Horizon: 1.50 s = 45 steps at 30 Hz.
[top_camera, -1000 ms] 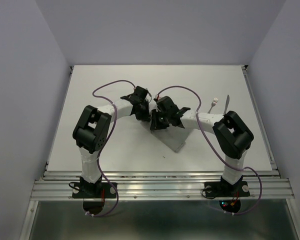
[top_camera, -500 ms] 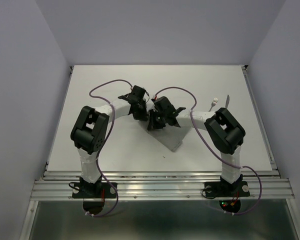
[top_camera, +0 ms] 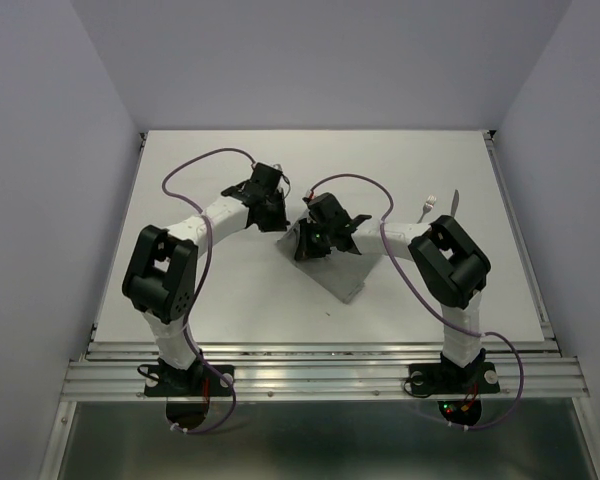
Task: Fold the napkin into a case and place the utensils inside
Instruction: Smooth out the 2/3-rectangle-folded napkin at the center of the board.
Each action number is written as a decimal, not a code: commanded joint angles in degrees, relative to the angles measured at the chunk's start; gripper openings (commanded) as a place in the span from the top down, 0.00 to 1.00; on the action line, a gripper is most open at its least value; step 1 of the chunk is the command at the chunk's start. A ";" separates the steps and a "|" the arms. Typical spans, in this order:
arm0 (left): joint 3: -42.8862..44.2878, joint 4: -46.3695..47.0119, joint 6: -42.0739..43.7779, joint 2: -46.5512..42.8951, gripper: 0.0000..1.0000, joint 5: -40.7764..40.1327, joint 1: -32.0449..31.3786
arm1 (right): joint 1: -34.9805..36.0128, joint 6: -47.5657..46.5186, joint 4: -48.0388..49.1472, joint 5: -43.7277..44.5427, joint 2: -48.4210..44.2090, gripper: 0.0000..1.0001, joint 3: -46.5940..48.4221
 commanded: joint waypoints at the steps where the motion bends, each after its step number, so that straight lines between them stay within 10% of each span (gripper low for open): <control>1: -2.57 -0.39 1.16 -1.00 1.00 0.78 0.33 | 0.10 0.10 0.09 0.06 -0.02 0.91 0.19; 14: -3.63 0.93 1.25 6.21 1.00 -1.50 1.03 | 0.10 0.01 -0.35 -0.11 -1.60 0.91 0.28; 21: -5.30 1.46 0.64 6.22 1.00 -2.21 1.56 | 0.10 0.36 -1.05 8.66 -11.61 0.67 -3.84; 43: -2.40 -1.26 2.21 0.86 1.00 -2.64 2.17 | -3.85 -2.01 -11.25 16.41 -26.22 0.72 -20.11; 45: -1.61 -1.88 2.57 0.24 1.00 -2.65 2.17 | -3.86 -3.06 -12.46 17.37 -25.17 0.59 -19.07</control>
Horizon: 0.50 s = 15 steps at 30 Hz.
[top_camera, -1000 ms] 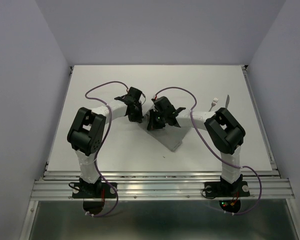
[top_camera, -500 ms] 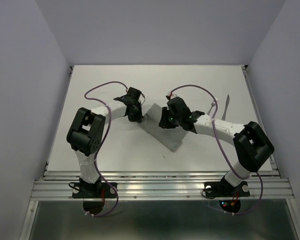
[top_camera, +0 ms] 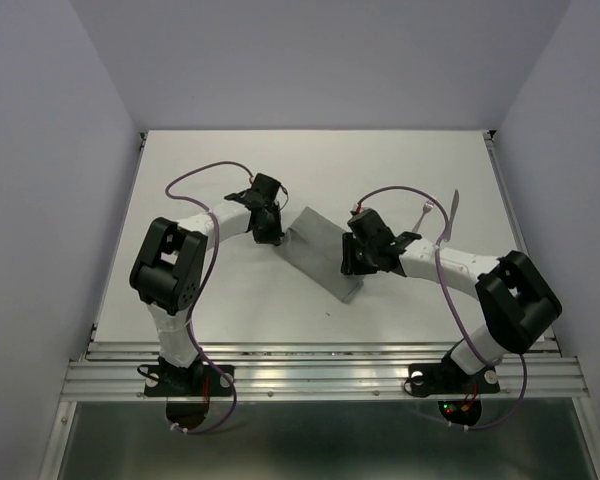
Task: Fold the napkin into a case and place the utensils inside
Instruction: Smooth out the 2/3-rectangle-folded napkin at the center of the board.
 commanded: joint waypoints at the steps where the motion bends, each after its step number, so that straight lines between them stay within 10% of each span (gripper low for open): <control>1: 2.83 -4.00 2.07 -4.61 1.00 -2.19 0.66 | -1.26 -2.37 -1.77 3.02 0.32 0.55 1.95; 15: 4.77 -4.45 2.07 -3.91 1.00 -2.10 0.66 | -1.26 -7.82 -2.21 -2.25 2.08 0.51 0.02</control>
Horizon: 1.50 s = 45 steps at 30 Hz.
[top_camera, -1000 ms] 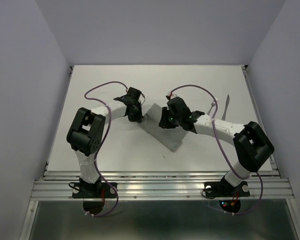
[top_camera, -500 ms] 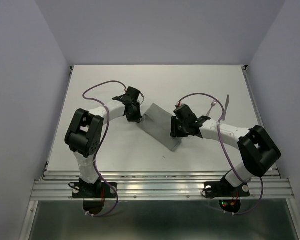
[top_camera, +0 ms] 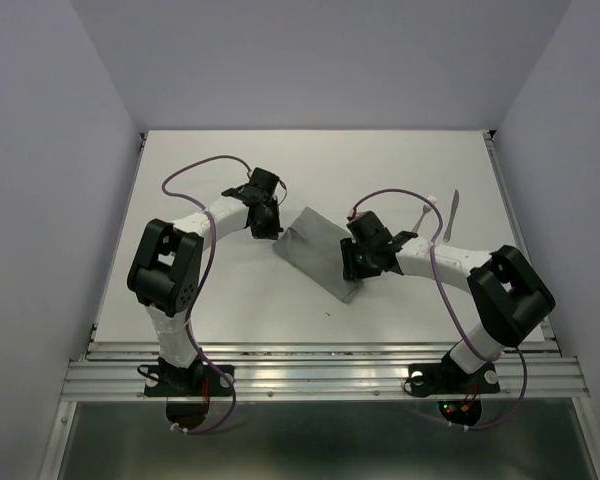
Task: Fold the napkin into a case and place the utensils inside
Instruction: Smooth out the 2/3-rectangle-folded napkin at the center of the board.
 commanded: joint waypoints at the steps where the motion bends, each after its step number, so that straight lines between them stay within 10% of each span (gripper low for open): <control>1: 2.36 -0.88 0.93 -2.01 1.00 -0.77 0.38 | -0.05 -2.07 0.11 -2.25 -0.58 0.51 -0.60; 11: 3.51 -1.06 0.76 -1.04 1.00 -0.59 0.29 | -0.05 -2.34 0.72 -3.31 -2.34 0.75 -1.57; 14: 3.59 -0.97 0.76 -1.22 1.00 -0.59 0.38 | -0.05 -1.99 0.81 -3.31 -2.95 0.99 -1.57; 45: 2.72 -1.41 5.50 -6.40 1.00 8.46 -0.68 | -0.05 -1.37 4.59 0.38 1.70 0.99 1.60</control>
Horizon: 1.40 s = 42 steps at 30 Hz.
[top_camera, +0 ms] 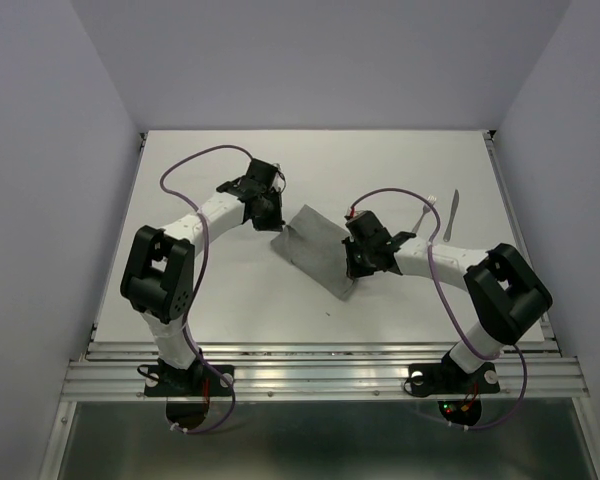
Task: Fold the napkin into a case and place the utensils inside
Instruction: Smooth out the 2/3-rectangle-folded napkin at the center of the board.
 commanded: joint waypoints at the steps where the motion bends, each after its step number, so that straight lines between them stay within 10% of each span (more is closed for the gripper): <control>1: -0.41 1.06 3.88 -3.58 1.00 6.67 -0.59 | -0.05 -0.06 1.68 1.43 0.81 0.99 2.06; 15: 1.70 5.45 3.36 5.20 1.00 4.91 0.11 | -0.05 0.38 1.60 1.34 0.10 0.99 0.91; 30: 3.10 6.25 4.41 7.31 1.00 6.32 0.73 | -0.05 2.14 0.72 5.04 -1.75 0.65 10.22; 42: 5.39 4.14 5.64 7.84 1.00 6.32 0.73 | -4.36 -1.73 1.68 1.26 20.91 0.61 36.30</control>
